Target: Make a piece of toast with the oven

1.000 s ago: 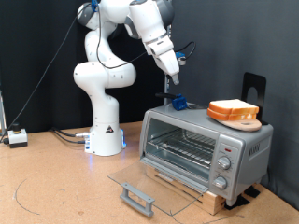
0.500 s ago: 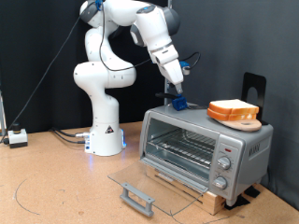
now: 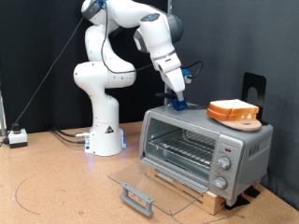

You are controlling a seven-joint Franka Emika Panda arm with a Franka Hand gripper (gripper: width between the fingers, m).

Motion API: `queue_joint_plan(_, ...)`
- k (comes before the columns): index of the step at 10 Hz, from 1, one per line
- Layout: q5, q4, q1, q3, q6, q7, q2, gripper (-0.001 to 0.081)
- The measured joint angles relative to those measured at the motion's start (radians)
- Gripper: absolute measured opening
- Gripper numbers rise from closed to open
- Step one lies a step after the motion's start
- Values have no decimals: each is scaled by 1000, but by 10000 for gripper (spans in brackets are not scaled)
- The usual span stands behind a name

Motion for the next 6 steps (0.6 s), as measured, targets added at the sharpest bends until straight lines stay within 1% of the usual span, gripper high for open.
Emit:
queue_joint_plan(3,28,-10,-2,53,36,0,11,809)
queue_joint_plan(6,65,-11,-6,87,74,0,43,809)
